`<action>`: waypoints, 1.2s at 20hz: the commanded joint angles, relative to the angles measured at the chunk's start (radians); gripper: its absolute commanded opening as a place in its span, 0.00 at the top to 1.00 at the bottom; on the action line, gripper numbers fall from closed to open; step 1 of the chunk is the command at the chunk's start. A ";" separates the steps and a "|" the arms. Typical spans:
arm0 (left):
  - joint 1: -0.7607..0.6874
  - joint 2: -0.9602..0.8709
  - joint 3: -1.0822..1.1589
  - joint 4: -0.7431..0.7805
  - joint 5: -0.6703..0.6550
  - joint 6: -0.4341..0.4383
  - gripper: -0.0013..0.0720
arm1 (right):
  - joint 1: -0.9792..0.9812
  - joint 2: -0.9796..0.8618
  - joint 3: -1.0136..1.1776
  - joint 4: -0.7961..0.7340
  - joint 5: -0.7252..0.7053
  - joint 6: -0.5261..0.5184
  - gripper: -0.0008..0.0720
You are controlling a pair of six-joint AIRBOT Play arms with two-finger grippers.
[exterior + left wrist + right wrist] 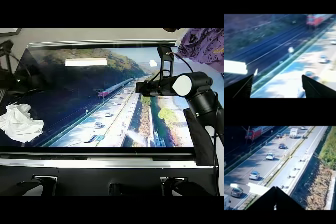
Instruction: Fold the clothes and pants, and hang the long-sleeved shirts on hangers.
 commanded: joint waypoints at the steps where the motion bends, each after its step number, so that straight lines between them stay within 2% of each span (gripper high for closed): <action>1: 0.143 0.008 -0.095 0.138 -0.058 -0.064 0.00 | 0.001 -0.001 0.001 0.000 0.000 0.000 0.94; 5: 0.373 0.021 -0.283 0.139 0.039 -0.061 0.00 | 0.001 -0.001 0.001 0.000 -0.004 0.000 0.94; 9: 0.507 0.013 -0.403 0.138 0.236 -0.055 0.00 | 0.001 -0.001 0.001 0.003 -0.004 0.001 0.94; 14: 0.588 -0.049 -0.521 0.138 0.511 -0.035 0.00 | 0.001 0.000 0.001 0.013 -0.003 0.001 0.94; 21: 0.610 -0.205 -0.540 0.125 0.727 -0.035 0.01 | 0.001 0.000 0.001 0.031 -0.003 0.001 0.94; 22: 0.610 -0.217 -0.540 0.105 0.730 -0.038 0.09 | 0.001 0.000 0.001 0.032 -0.003 0.001 0.94; 23: 0.610 -0.219 -0.540 0.072 0.708 -0.034 0.76 | 0.001 0.000 0.001 0.032 -0.003 0.001 0.94; 24: 0.610 -0.211 -0.539 0.031 0.679 -0.030 0.96 | 0.001 0.000 0.001 0.041 -0.004 0.001 0.94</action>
